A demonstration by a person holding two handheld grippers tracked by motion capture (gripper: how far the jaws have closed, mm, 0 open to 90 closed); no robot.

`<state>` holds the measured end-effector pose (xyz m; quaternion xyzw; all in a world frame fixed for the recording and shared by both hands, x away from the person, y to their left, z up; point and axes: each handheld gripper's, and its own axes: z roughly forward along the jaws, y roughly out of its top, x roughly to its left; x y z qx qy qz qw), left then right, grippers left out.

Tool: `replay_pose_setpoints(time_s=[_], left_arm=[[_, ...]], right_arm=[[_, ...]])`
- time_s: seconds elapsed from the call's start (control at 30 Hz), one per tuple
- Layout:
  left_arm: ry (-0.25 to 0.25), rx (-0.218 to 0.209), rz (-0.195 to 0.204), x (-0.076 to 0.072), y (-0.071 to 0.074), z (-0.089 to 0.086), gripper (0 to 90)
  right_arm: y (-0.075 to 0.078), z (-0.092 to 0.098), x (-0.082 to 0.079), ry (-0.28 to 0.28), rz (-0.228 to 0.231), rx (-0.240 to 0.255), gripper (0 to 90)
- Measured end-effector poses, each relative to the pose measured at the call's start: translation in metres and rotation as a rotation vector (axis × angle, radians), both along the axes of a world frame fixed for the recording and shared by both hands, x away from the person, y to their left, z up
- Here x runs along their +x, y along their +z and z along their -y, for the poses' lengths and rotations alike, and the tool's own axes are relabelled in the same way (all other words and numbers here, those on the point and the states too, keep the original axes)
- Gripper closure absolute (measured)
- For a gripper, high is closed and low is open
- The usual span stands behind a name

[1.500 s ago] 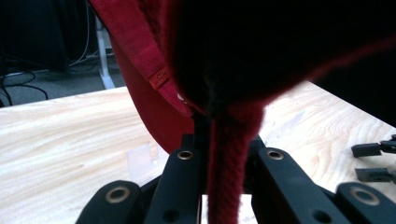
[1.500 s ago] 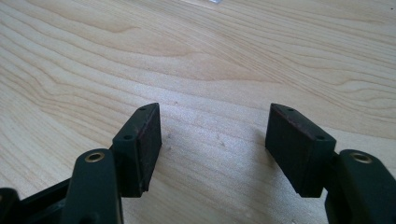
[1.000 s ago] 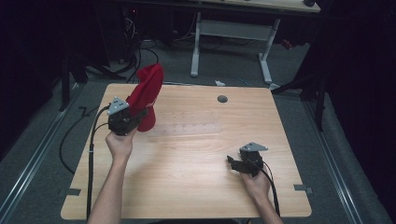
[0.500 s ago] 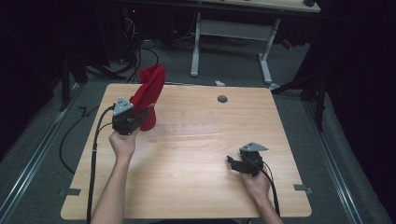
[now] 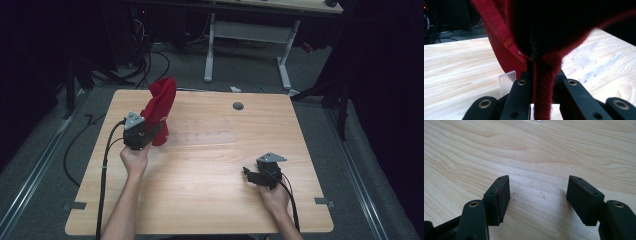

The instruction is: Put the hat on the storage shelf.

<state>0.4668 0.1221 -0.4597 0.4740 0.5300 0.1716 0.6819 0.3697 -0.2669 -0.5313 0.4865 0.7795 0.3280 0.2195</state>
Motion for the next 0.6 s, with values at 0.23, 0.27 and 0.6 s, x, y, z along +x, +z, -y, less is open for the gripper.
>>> replay_pose_setpoints(time_s=[0.23, 0.27, 0.6], left_arm=[[-0.016, -0.006, -0.026, -0.007, -0.004, 0.000, 78.9], [-0.026, 0.001, -0.043, -0.010, -0.006, -0.001, 78.7], [-0.001, 0.024, -0.088, -0.020, -0.010, -0.005, 52.9]], right_arm=[[0.000, 0.000, 0.000, -0.002, -0.002, 0.001, 35.7], [0.000, 0.000, 0.000, -0.002, -0.001, 0.001, 35.6], [0.000, 0.000, 0.000, -0.003, -0.004, 0.003, 35.6]])
